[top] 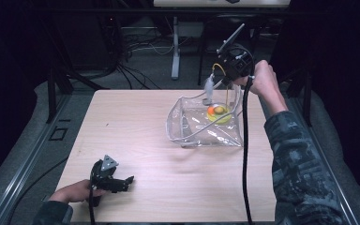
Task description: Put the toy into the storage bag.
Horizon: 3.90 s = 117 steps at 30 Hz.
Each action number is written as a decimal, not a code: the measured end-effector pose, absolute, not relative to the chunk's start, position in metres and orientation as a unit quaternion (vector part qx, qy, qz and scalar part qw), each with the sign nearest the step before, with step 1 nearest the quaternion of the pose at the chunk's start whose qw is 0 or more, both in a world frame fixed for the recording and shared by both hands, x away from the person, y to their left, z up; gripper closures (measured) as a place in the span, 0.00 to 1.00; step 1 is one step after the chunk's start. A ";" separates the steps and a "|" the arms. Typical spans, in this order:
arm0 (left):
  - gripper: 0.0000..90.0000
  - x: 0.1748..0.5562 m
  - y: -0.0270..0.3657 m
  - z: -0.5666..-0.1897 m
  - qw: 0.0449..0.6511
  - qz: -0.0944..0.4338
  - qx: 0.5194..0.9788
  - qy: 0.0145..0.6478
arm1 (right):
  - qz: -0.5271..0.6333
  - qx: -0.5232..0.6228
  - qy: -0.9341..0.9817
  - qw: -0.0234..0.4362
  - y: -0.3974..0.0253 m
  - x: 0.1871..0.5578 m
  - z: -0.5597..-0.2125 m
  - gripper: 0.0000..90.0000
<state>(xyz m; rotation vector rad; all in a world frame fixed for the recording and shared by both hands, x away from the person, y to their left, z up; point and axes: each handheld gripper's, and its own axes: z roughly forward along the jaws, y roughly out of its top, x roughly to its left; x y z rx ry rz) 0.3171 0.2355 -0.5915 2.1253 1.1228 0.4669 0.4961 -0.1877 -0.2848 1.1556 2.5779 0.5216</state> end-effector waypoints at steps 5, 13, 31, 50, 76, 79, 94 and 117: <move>0.00 0.317 0.235 -0.591 0.340 0.179 0.816 0.431 | 0.177 0.398 0.891 0.130 -0.192 0.493 -0.297 0.98; 0.00 0.317 0.235 -0.592 0.340 0.179 0.816 0.431 | 0.169 0.401 0.892 0.121 -0.200 0.491 -0.312 0.98; 0.00 0.317 0.235 -0.591 0.339 0.179 0.816 0.431 | 0.146 0.418 0.891 0.103 -0.207 0.490 -0.344 0.98; 0.00 0.317 0.235 -0.591 0.339 0.179 0.816 0.431 | 0.108 0.432 0.889 0.103 -0.205 0.492 -0.363 0.97; 0.00 0.317 0.235 -0.591 0.339 0.179 0.816 0.431 | 0.212 0.434 0.866 0.131 -0.236 0.437 -0.312 0.16; 0.00 0.317 0.236 -0.591 0.339 0.179 0.817 0.431 | 0.214 0.436 0.863 0.138 -0.239 0.429 -0.315 0.10; 0.00 0.317 0.235 -0.592 0.340 0.182 0.815 0.432 | 0.202 0.440 0.865 0.130 -0.259 0.401 -0.354 0.02; 0.00 0.317 0.235 -0.592 0.341 0.182 0.815 0.433 | 0.171 0.468 0.864 0.074 -0.271 0.395 -0.438 0.03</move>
